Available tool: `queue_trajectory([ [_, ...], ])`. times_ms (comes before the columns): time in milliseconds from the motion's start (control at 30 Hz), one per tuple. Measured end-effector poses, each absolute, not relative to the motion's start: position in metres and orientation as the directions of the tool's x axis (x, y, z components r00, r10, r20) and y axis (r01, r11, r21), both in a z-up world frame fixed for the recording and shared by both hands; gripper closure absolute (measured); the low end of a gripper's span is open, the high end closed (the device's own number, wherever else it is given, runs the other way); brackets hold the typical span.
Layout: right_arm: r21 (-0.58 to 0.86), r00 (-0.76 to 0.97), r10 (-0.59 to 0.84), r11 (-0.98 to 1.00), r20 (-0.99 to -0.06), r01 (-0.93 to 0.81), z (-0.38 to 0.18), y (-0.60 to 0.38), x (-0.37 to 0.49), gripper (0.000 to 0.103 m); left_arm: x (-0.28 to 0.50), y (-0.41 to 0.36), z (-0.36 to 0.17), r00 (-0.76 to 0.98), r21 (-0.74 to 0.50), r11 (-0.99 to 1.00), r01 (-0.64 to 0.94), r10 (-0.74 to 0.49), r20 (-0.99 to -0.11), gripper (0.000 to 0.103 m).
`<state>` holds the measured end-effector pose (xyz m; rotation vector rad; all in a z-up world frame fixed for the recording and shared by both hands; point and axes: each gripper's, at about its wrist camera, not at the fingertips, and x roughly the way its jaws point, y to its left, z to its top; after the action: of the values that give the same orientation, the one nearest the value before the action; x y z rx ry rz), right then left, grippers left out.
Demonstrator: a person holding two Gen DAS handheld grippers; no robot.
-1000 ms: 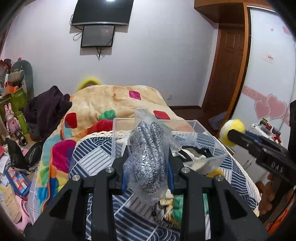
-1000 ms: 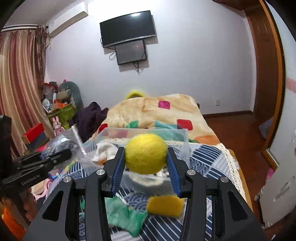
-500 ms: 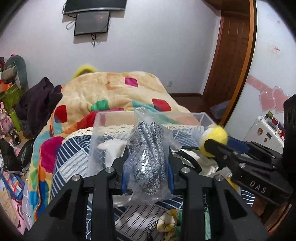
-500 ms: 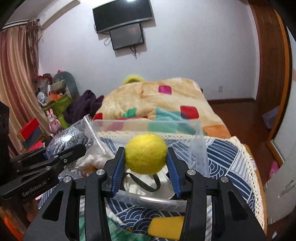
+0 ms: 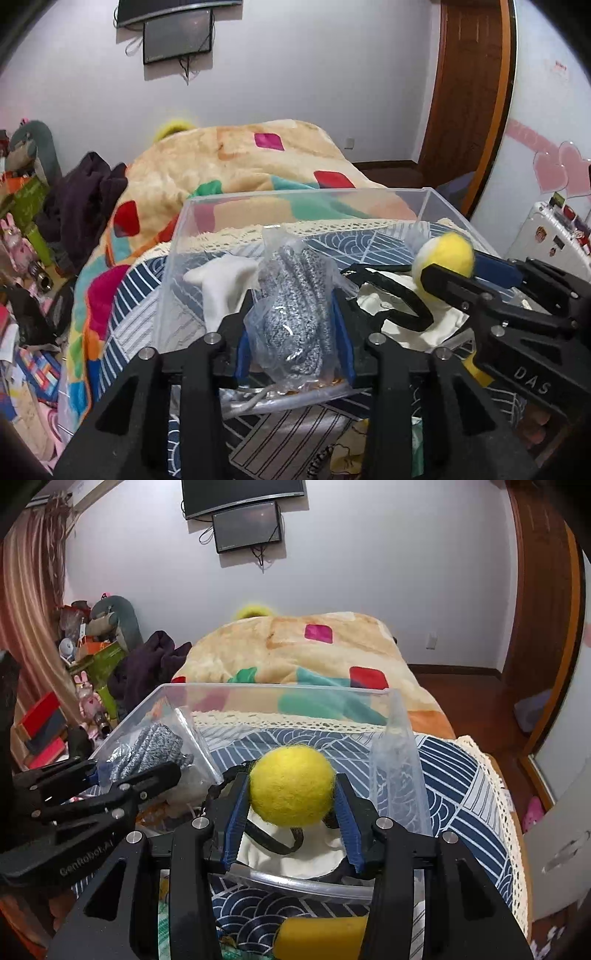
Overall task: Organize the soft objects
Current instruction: 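Lower the scrubber and felt ball into the clear box and open both tools, then grasp the green knitted glove with the left tool while the right tool grasps the yellow sponge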
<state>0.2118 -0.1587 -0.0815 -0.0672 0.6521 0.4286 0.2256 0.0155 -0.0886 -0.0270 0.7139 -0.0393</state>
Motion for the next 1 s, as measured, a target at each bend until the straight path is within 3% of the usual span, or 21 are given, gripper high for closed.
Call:
queue_trajectory([
  [67, 0.072, 0.710, 0.365, 0.911, -0.602, -0.407, -0.080, -0.160, 0.213, 0.060, 0.221, 0.017, -0.086, 0.756, -0.063, 0.997, 0.035, -0.068, -0.650, 0.051],
  [167, 0.068, 0.714, 0.364, 0.911, -0.598, -0.407, -0.078, -0.163, 0.214, 0.056, 0.215, 0.020, -0.079, 0.765, -0.080, 0.996, 0.036, -0.079, -0.639, 0.049],
  [367, 0.053, 0.746, 0.352, 0.918, -0.565, -0.393, -0.066, -0.171, 0.203, 0.041, 0.193, 0.022, -0.060, 0.800, -0.087, 0.995, 0.040, -0.084, -0.594, 0.035],
  [567, 0.046, 0.791, 0.342, 0.927, -0.507, -0.371, -0.049, -0.188, 0.185, 0.027, 0.168, 0.022, -0.048, 0.822, -0.093, 0.994, 0.060, -0.102, -0.561, 0.034],
  [767, 0.065, 0.798, 0.346, 0.930, -0.493, -0.363, -0.051, -0.203, 0.171, 0.025, 0.146, 0.017, -0.056, 0.812, -0.114, 0.990, 0.083, -0.134, -0.569, 0.034],
  [1000, 0.040, 0.781, 0.309, 0.938, -0.542, -0.344, -0.077, -0.208, 0.163, 0.024, 0.128, 0.000, -0.076, 0.791, -0.114, 0.986, 0.119, -0.164, -0.589, 0.034],
])
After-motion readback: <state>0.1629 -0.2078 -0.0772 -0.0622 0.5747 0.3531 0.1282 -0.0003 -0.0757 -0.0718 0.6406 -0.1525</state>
